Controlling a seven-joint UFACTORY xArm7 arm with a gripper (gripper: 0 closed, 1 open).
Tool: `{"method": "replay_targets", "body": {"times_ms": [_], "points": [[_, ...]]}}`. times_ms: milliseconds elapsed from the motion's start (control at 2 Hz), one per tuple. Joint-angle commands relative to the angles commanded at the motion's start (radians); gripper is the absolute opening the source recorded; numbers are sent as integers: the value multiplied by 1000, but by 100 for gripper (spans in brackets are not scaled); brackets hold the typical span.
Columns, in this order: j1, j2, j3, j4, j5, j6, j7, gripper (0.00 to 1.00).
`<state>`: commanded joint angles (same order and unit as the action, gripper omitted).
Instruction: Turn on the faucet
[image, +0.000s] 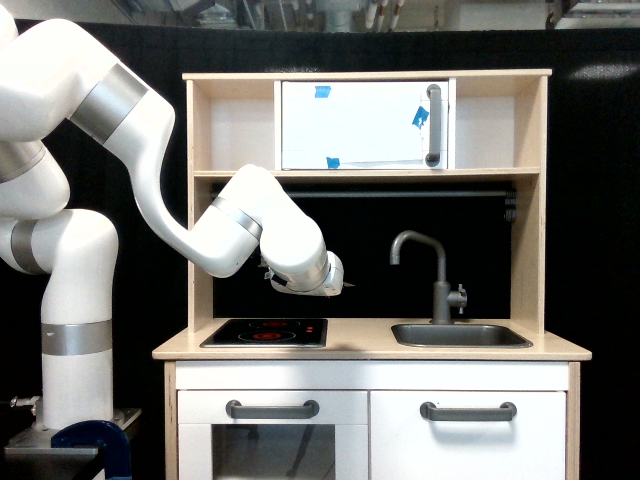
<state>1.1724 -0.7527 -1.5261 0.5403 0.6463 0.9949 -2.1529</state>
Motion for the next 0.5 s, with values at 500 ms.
{"method": "replay_targets", "body": {"times_ms": [500], "points": [[105,-65,-102,56,-38,42,-14,100]]}}
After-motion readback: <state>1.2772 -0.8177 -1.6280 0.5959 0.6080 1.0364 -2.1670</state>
